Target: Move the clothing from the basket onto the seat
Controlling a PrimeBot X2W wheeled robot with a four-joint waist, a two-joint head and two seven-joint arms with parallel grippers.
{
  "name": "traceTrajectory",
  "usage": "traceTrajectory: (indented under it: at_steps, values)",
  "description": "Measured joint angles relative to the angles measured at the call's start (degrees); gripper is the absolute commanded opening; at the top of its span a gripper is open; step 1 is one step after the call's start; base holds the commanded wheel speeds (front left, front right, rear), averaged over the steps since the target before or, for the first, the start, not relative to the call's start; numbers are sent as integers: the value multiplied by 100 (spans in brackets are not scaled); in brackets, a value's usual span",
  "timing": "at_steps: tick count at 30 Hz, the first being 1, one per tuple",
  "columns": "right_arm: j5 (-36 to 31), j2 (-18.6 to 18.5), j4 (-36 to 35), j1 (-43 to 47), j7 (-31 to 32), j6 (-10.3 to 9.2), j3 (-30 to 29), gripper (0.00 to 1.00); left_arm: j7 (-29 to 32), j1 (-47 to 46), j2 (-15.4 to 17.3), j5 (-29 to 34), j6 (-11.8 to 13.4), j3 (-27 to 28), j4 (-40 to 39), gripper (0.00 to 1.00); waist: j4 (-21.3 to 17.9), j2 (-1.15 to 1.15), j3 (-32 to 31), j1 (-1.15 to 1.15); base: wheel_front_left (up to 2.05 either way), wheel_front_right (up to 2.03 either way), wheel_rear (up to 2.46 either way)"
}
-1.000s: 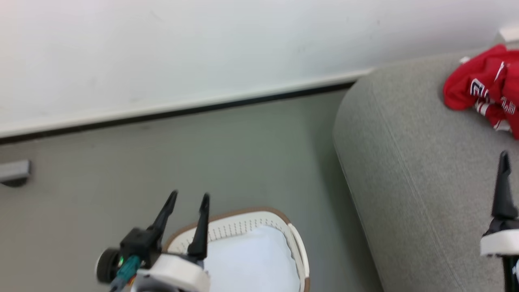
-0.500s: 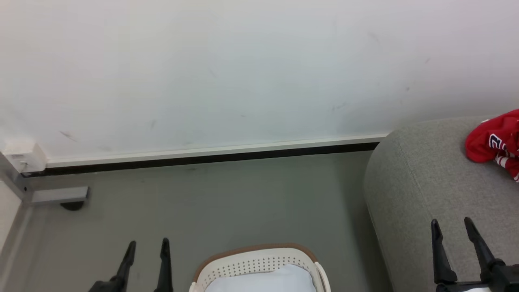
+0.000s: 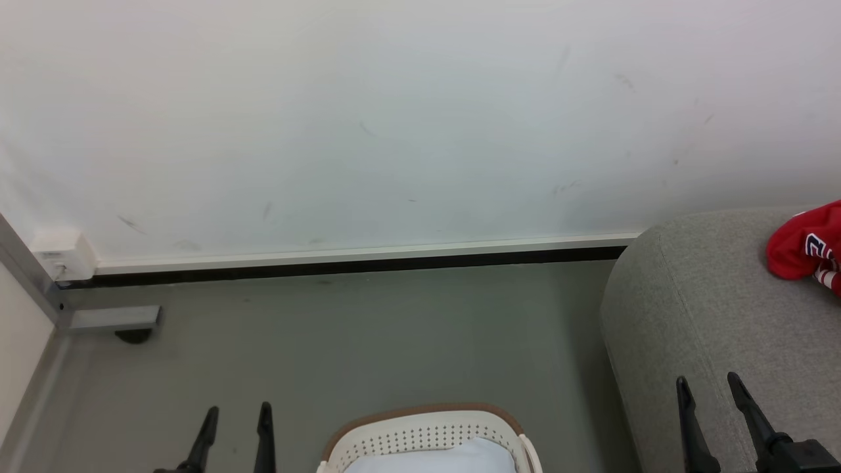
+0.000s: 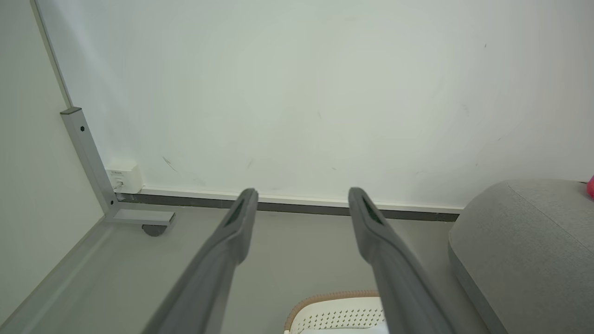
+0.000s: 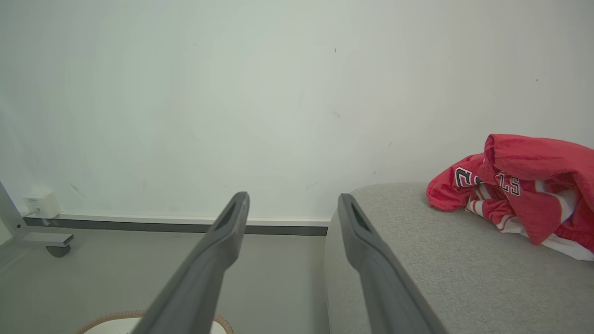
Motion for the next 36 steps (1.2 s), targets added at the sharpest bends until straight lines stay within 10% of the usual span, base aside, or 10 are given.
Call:
traceTrajectory:
  at_steps: [1,2,36]
  values:
    - [22,-1,19,-1,0,0,15,100,1,-1,-18,46,-37,5,10,100,-2,0,1,0,0,0,0]
    - [34,0,41,-1,0,-1,32,0,0,-1,-37,98,-57,27,10,0,-4,0,2,0,0,0,0]
    - [3012,56,215,-92,791,0,-146,0,779,-258,-156,-2796,-288,435,221,0,70,0,60,1,0,0,0]
